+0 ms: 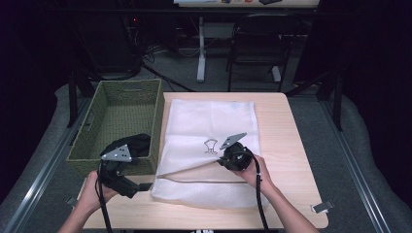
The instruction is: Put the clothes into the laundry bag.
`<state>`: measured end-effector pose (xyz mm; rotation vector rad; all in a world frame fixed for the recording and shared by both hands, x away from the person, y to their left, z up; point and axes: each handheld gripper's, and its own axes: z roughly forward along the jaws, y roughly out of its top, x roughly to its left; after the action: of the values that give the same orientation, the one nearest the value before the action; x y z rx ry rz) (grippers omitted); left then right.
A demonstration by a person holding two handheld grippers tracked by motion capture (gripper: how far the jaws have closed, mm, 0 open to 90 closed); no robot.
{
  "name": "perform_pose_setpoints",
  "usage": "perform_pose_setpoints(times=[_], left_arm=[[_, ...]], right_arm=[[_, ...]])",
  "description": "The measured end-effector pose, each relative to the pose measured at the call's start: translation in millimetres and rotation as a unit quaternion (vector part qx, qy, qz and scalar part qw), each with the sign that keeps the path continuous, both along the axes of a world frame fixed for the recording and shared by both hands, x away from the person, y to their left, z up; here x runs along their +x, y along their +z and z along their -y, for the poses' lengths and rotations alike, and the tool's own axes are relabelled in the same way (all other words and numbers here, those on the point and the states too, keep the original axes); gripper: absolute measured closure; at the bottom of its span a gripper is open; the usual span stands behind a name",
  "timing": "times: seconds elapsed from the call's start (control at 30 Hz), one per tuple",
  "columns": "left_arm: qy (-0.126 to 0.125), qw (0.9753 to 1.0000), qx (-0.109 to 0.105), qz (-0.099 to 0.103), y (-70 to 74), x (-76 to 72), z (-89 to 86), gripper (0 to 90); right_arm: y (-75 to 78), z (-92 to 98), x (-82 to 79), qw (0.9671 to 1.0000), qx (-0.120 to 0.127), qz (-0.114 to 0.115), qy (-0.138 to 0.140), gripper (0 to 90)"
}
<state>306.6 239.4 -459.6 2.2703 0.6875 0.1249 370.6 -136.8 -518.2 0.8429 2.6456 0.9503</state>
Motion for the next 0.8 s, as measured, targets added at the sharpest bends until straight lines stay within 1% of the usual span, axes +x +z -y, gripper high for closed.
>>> perform_pose_setpoints(times=[0.03, 0.07, 0.1, 0.13, 0.17, 0.2, 0.23, 0.27, 0.3, 0.33, 0.4, 0.43, 0.47, 0.53, 0.57, 0.6, 0.67, 0.7, 0.77, 0.8], left_arm=[[-0.008, 1.0000, 0.001, 0.002, 3.5, 1.6, -1.5, 0.0], [-0.011, 0.9999, 0.009, 0.004, 7.8, 3.5, -3.1, 0.0], [-0.009, 0.9998, 0.016, 0.010, 11.7, 5.3, -3.9, 0.0], [-0.014, 0.9996, 0.020, 0.010, 16.0, 7.5, -5.2, 0.0], [-0.014, 0.9994, 0.029, 0.011, 20.2, 10.2, -6.2, 0.0], [-0.019, 0.9992, 0.032, 0.014, 24.3, 12.6, -7.3, 0.0], [-0.023, 0.9990, 0.038, 0.009, 28.7, 16.3, -7.9, 0.0], [-0.022, 0.9987, 0.044, 0.012, 32.0, 18.7, -8.3, 0.0], [-0.025, 0.9986, 0.047, 0.010, 34.0, 20.5, -8.6, 0.0], [-0.027, 0.9981, 0.054, 0.007, 36.3, 23.4, -8.7, 0.0], [-0.031, 0.9972, 0.068, 0.008, 39.4, 28.9, -8.7, 0.0], [-0.027, 0.9968, 0.075, 0.006, 40.7, 32.2, -9.1, 0.0], [-0.030, 0.9964, 0.079, 0.007, 41.7, 35.6, -9.8, 0.0], [-0.027, 0.9956, 0.090, 0.009, 43.0, 42.3, -11.3, 0.0], [-0.034, 0.9954, 0.090, 0.006, 44.1, 46.9, -13.2, 0.0], [-0.029, 0.9954, 0.092, 0.005, 44.5, 49.6, -14.0, 0.0], [-0.031, 0.9951, 0.094, -0.003, 45.2, 57.6, -16.8, 0.0], [-0.023, 0.9948, 0.099, -0.005, 45.5, 61.3, -17.7, 0.0], [-0.021, 0.9946, 0.101, -0.009, 45.9, 68.6, -20.3, 0.0], [-0.016, 0.9942, 0.107, -0.009, 46.0, 72.1, -21.2, 0.0]], right_arm=[[-0.3, 0.0, -0.2, 1.0000, 0.002, -0.004, -0.004, 87.0], [-0.4, -0.2, -0.3, 1.0000, 0.001, -0.005, -0.004, 87.0], [-0.4, 0.1, 0.6, 1.0000, -0.001, 0.002, 0.004, 87.0], [0.1, 0.2, 0.6, 1.0000, -0.001, 0.003, 0.004, 87.0], [0.8, 0.1, 0.3, 1.0000, 0.000, 0.002, 0.001, 87.0], [1.2, 0.3, 0.1, 1.0000, 0.000, 0.002, 0.001, 87.0], [1.3, 0.7, 0.2, 1.0000, 0.002, 0.001, 0.000, 87.0], [0.8, 1.2, 0.2, 1.0000, 0.005, -0.003, -0.004, 87.0], [0.5, 1.4, 0.5, 1.0000, 0.005, -0.004, -0.004, 87.0], [0.3, 1.3, 0.6, 1.0000, 0.005, -0.003, -0.003, 87.0], [0.8, 1.2, 0.5, 1.0000, 0.003, -0.001, -0.002, 87.0], [0.9, 1.2, 0.5, 1.0000, 0.003, 0.002, 0.000, 87.1], [1.1, 1.5, 0.3, 1.0000, 0.003, 0.001, -0.001, 87.0], [0.8, 2.4, 0.7, 1.0000, 0.006, 0.000, 0.000, 87.0], [0.8, 2.9, 0.9, 1.0000, 0.006, 0.000, -0.001, 87.0], [0.9, 3.2, 0.9, 1.0000, 0.007, -0.001, -0.003, 87.0], [1.0, 3.3, 0.9, 1.0000, 0.007, 0.000, -0.003, 87.0], [1.0, 3.3, 1.0, 1.0000, 0.007, 0.001, -0.003, 87.0], [1.1, 3.2, 0.9, 1.0000, 0.006, 0.001, -0.002, 87.0], [1.1, 3.1, 0.8, 1.0000, 0.006, 0.001, -0.002, 87.0]])
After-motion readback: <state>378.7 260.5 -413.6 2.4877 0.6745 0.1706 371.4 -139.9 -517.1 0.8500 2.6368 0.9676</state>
